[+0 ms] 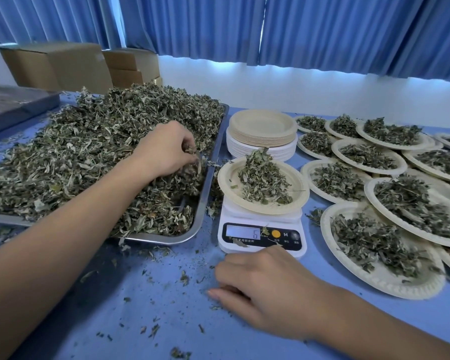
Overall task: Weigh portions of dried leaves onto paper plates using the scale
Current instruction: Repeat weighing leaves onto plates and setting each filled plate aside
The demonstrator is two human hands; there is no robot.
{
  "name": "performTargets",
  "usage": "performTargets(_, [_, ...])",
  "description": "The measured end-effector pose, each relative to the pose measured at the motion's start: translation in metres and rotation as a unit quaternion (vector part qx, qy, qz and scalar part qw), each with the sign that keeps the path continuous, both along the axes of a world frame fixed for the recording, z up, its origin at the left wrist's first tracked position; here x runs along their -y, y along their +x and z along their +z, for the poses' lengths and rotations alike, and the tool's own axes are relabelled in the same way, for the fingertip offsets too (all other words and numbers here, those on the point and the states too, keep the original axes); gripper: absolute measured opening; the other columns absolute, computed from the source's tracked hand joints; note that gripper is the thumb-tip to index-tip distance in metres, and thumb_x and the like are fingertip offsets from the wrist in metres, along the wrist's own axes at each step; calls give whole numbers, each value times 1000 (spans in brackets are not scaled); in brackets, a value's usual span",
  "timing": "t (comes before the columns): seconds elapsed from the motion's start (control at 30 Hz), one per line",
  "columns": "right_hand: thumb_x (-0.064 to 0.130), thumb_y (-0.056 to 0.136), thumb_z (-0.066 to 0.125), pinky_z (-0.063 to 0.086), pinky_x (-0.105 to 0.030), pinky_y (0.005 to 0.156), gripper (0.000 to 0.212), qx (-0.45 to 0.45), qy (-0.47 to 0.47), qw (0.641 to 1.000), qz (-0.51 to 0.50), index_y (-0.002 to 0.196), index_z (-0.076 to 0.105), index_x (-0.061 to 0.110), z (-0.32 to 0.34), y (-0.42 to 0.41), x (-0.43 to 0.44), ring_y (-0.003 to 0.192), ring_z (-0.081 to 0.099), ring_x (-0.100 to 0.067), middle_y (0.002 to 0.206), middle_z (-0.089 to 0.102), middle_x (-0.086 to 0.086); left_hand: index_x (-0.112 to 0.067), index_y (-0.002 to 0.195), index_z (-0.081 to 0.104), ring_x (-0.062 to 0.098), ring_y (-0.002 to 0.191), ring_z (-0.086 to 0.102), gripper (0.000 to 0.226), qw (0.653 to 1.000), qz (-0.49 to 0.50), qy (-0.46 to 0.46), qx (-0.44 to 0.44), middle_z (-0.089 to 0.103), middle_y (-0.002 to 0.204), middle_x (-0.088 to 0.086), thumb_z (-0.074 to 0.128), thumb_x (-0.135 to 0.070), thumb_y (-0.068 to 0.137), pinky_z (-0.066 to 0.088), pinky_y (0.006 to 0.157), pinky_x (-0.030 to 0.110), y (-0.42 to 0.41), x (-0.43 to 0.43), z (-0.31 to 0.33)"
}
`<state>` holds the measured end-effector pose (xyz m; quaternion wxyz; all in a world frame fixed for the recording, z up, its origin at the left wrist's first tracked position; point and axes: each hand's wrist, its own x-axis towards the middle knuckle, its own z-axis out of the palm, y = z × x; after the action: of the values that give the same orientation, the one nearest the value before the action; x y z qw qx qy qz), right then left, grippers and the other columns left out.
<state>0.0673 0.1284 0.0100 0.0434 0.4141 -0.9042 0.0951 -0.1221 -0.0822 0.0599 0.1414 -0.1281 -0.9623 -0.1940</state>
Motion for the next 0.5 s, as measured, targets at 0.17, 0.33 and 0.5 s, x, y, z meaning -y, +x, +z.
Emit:
performTargets(0.17, [43, 106, 46, 43, -39, 56, 30, -9, 6, 1000, 5, 83, 32, 30, 0, 0, -1, 66, 31, -13, 77, 34, 13, -20, 102, 77, 22, 97, 68, 24, 994, 4, 80, -74, 73, 117, 3, 82, -34, 83, 48, 94, 34, 6, -5, 13])
performTargets(0.33, [43, 106, 44, 41, -36, 54, 30, -4, 12, 1000, 5, 82, 34, 29, 0, -1, -2, 63, 35, -16, 76, 37, 12, -21, 101, 78, 23, 99, 64, 23, 1000, 15, 19, -10, 71, 121, 3, 83, -34, 82, 48, 90, 33, 1, 0, 20])
performTargets(0.5, [45, 108, 38, 45, -43, 60, 31, 15, 30, 999, 11, 83, 34, 27, -1, -1, -2, 69, 44, -19, 79, 39, 11, -19, 100, 79, 26, 102, 65, 22, 999, -9, 27, -41, 73, 111, 4, 82, -33, 83, 51, 94, 38, 2, -1, 23])
